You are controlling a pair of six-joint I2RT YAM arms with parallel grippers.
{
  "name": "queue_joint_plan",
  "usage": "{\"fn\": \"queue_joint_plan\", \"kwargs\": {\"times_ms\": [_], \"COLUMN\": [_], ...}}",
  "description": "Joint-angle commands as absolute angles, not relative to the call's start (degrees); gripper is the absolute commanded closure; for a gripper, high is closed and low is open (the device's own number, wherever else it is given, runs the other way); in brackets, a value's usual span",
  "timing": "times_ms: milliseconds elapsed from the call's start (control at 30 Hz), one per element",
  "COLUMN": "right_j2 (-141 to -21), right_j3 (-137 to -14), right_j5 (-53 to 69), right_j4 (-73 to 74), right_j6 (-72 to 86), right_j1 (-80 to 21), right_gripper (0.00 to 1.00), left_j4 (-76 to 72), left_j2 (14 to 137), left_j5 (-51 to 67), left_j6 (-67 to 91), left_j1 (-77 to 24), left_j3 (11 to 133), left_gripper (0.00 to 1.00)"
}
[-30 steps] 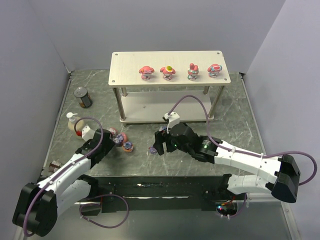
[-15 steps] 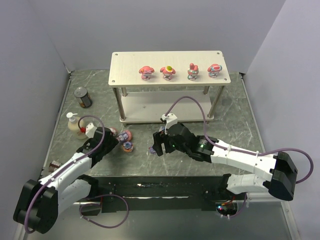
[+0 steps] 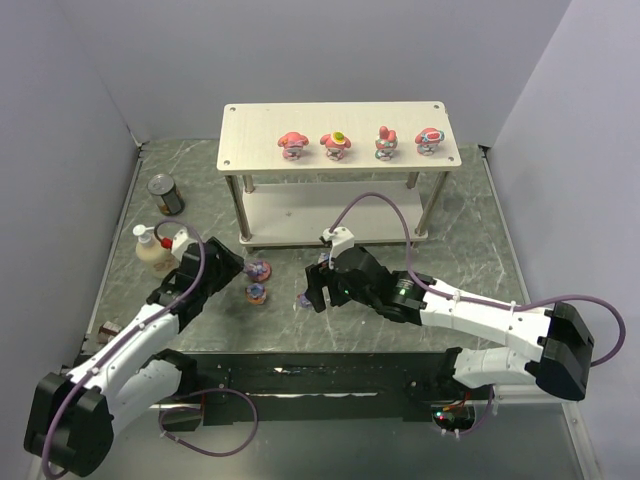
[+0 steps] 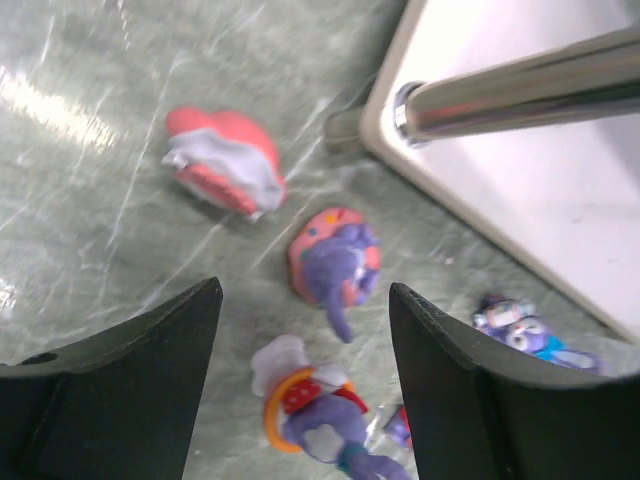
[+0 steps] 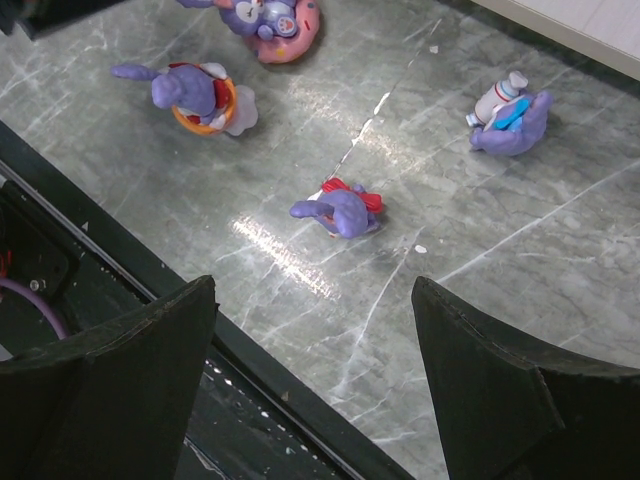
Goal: Place and organize the plastic toys onto the shelf
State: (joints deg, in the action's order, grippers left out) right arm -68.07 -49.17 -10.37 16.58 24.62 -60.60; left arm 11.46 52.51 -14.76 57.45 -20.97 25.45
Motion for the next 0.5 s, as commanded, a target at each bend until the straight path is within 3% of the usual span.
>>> {"fn": "queue_joint_plan", "kwargs": {"times_ms": [0,267,467], "right_j2": [-68.6,-69.0,-69.4], "right_j3": [-50.6,-50.5,-50.7], "right_j5": [-11.3,-11.3,-11.3], "right_j4": [15.4,15.4,15.5], "right_j6": [24.9,24.9,25.0], "right_j1": [-60.7,-60.8,-60.7], "right_gripper": [0.14,0.14,0.14], "left_j4": [12.6,17.5,14.8], "left_j2": [49.7,47.3,53.8], "left_j5": [-18.4,-28.3,-25.5], "left_j6": [56.4,59.2,57.4], "left_j1": [-20.8,-20.6,-19.1], "left_j3": [28.6,28.4,29.6], "left_gripper": [0.25,0.19,0.11]}}
